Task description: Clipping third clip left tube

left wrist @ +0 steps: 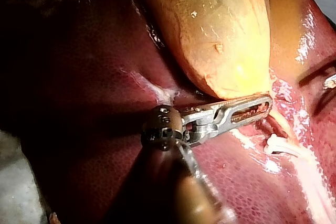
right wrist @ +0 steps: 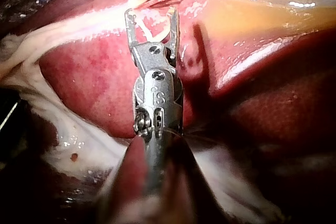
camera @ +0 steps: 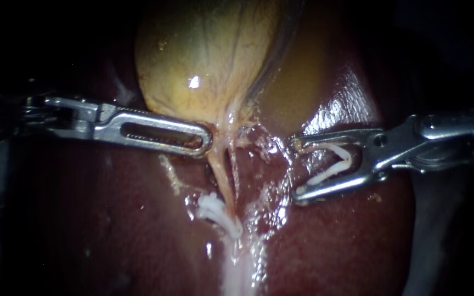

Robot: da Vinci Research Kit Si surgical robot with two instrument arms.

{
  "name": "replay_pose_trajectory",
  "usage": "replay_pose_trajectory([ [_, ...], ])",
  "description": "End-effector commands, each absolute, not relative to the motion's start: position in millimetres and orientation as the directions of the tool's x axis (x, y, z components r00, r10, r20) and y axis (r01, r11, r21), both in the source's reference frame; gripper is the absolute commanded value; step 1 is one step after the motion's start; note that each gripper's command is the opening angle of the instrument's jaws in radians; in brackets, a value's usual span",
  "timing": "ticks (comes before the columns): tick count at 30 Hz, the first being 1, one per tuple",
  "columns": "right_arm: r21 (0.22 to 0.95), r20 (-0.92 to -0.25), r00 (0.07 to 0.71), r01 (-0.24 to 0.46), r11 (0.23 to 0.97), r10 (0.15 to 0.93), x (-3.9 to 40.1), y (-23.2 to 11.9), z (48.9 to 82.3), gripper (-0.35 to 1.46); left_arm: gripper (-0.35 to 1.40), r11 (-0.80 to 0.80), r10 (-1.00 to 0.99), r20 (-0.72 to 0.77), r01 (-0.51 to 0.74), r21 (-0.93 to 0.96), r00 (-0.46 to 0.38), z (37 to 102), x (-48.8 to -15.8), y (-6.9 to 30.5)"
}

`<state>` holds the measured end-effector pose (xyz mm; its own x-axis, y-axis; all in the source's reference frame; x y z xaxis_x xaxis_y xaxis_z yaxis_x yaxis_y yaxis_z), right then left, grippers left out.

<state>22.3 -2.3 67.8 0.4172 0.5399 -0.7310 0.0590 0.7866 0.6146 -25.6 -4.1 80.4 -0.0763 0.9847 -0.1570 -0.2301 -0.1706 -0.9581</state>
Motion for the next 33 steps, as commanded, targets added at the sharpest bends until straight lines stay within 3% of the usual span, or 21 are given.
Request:
replay_pose_trajectory([
  [1,0.615,-0.731,0.417,0.059,0.786,0.54,22.3,-2.3,67.8,0.49,-0.35,-0.17,0.985,-0.157,-0.229,-0.958,-0.077,80.4,-25.6,-4.0],
  [18,0.615,-0.73,0.42,0.058,0.787,0.54,22.4,-2.4,67.7,0.49,-0.35,-0.148,0.989,-0.138,-0.228,-0.962,-0.057,74.8,-22.0,-1.7],
  [33,0.609,-0.735,0.411,0.052,0.791,0.539,24.1,-2.8,67.6,0.49,-0.35,-0.149,0.989,-0.141,-0.224,-0.963,-0.053,73.6,-22.0,-1.8],
])
